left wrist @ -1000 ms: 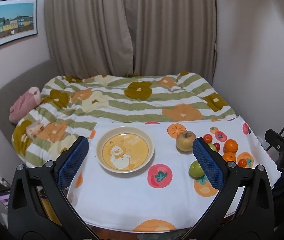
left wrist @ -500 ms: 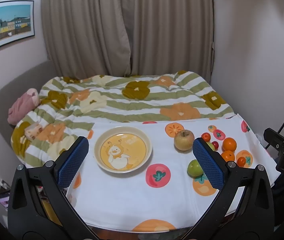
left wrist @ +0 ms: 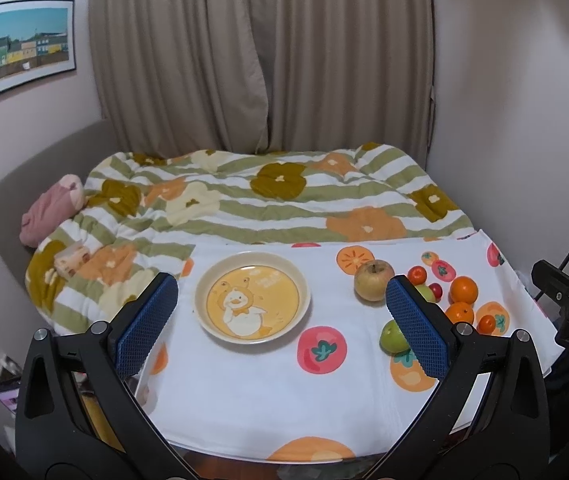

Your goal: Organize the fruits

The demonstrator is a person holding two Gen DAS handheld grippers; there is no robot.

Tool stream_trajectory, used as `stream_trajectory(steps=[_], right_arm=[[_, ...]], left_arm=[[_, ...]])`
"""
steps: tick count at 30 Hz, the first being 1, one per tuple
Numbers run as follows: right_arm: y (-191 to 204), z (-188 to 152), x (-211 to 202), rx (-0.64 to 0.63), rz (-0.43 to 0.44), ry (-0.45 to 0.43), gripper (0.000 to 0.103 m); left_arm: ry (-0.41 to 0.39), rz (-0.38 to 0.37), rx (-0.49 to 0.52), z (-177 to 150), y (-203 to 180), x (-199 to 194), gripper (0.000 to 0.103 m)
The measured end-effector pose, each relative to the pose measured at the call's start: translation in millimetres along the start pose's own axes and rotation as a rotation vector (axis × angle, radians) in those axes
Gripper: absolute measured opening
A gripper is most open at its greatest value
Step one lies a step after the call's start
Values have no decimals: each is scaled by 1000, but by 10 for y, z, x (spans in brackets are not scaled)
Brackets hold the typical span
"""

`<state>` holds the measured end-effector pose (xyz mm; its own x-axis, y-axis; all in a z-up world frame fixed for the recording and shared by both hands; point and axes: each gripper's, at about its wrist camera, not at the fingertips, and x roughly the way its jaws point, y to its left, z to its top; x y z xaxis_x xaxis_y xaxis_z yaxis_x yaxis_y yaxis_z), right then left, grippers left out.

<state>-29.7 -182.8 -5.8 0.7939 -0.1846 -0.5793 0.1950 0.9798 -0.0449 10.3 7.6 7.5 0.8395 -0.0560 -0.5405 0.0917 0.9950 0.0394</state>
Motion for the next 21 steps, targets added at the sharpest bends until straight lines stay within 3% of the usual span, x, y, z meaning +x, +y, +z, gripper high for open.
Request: stream_trajectory(steps=[21], right_arm=[[22,-13,-63,13,-2,2,103]], left_arm=[[-3,-2,-10,-17,74,-28,103]])
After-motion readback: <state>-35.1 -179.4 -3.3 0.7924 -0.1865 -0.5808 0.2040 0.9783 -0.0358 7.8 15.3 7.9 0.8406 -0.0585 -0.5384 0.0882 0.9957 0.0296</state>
